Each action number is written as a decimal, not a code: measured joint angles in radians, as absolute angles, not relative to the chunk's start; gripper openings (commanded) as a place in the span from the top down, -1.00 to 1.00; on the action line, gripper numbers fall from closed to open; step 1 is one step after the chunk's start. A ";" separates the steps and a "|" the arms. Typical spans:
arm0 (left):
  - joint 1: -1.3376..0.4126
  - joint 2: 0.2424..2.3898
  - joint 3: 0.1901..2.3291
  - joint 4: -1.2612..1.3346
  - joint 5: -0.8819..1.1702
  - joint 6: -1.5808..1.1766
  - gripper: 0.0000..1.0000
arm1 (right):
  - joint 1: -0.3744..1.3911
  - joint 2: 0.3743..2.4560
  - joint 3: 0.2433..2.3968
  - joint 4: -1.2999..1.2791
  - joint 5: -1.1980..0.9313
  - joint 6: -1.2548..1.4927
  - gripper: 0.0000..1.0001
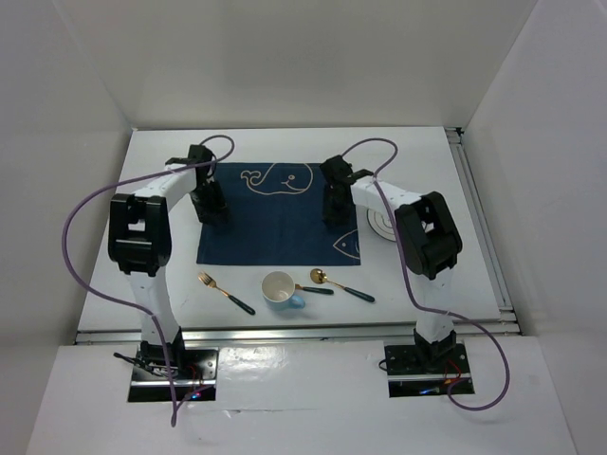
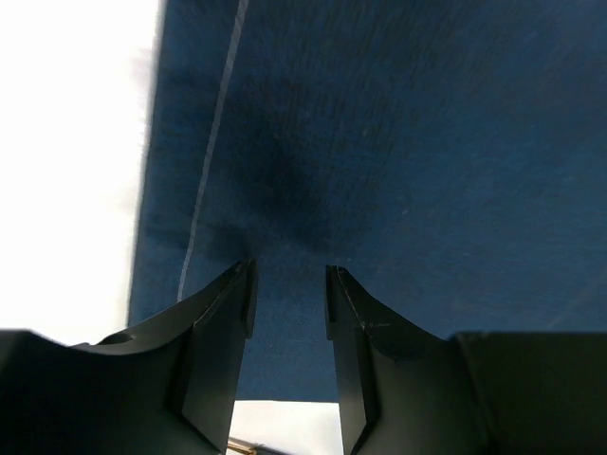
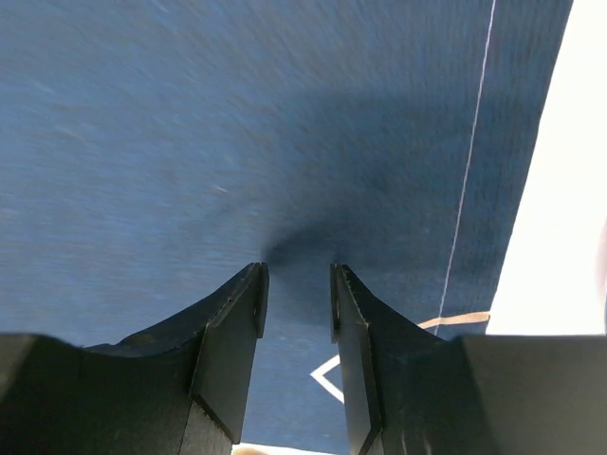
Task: Set the dinner table for one person
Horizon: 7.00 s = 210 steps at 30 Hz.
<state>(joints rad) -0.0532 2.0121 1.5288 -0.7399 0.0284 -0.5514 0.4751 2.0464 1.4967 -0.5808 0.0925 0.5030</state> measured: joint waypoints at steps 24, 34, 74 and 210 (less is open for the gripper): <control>-0.190 2.049 1.498 -0.727 0.035 -0.558 0.04 | 0.376 1.908 1.231 -0.413 0.070 0.519 0.09; -0.191 2.049 1.515 -0.754 0.029 -0.555 -0.01 | 0.369 1.969 1.336 -0.479 0.077 0.494 0.09; -0.202 1.581 1.485 -0.887 0.151 -0.466 -0.66 | -0.291 1.520 0.596 0.068 -0.389 0.861 -0.17; -0.307 1.329 1.174 -0.939 -0.108 -0.695 -0.66 | 0.241 2.331 2.241 -0.905 0.142 0.344 1.00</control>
<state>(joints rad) -0.3065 1.3293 1.1740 -0.9386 -0.1081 -0.6952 0.2413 2.3314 2.2410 -0.9054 0.1425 0.3435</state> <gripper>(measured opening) 0.829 0.189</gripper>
